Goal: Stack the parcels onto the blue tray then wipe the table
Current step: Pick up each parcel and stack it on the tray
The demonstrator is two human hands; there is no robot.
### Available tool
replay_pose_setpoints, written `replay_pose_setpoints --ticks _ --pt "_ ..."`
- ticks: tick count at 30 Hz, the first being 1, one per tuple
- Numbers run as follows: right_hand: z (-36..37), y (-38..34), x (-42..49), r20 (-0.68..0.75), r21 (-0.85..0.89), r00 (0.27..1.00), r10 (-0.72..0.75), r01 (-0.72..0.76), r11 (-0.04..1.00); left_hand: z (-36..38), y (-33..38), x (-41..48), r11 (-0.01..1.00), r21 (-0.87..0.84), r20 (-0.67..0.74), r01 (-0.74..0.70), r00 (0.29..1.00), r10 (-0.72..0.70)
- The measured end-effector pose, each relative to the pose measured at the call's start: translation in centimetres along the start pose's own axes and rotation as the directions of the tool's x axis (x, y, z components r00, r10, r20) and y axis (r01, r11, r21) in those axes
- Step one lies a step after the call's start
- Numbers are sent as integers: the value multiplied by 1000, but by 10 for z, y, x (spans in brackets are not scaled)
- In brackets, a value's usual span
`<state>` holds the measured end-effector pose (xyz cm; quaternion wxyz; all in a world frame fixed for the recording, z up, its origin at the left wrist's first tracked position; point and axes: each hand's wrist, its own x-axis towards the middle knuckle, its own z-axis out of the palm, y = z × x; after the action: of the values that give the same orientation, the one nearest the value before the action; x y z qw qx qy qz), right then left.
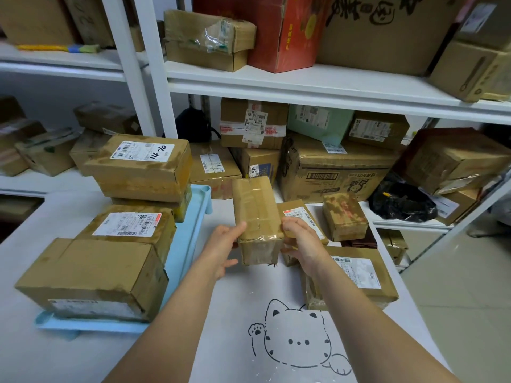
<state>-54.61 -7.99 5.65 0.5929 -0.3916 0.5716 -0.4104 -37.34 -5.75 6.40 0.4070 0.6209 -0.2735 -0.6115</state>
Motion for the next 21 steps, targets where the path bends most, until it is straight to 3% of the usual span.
replay_pose_setpoints --ticks 5,12,17,21 --pt "-4 9 4 27 33 1000 6 -7 999 -2 -6 2 994 1 47 -110 993 110" --pt "3 12 -4 74 11 996 -42 41 999 9 -13 -1 991 31 13 -131 991 131" --pt "12 16 -3 130 -76 986 -105 115 990 23 -23 2 973 69 -196 -221 953 231" --pt "18 15 -1 197 -247 969 -147 194 949 28 -29 4 976 67 -388 -208 896 218"
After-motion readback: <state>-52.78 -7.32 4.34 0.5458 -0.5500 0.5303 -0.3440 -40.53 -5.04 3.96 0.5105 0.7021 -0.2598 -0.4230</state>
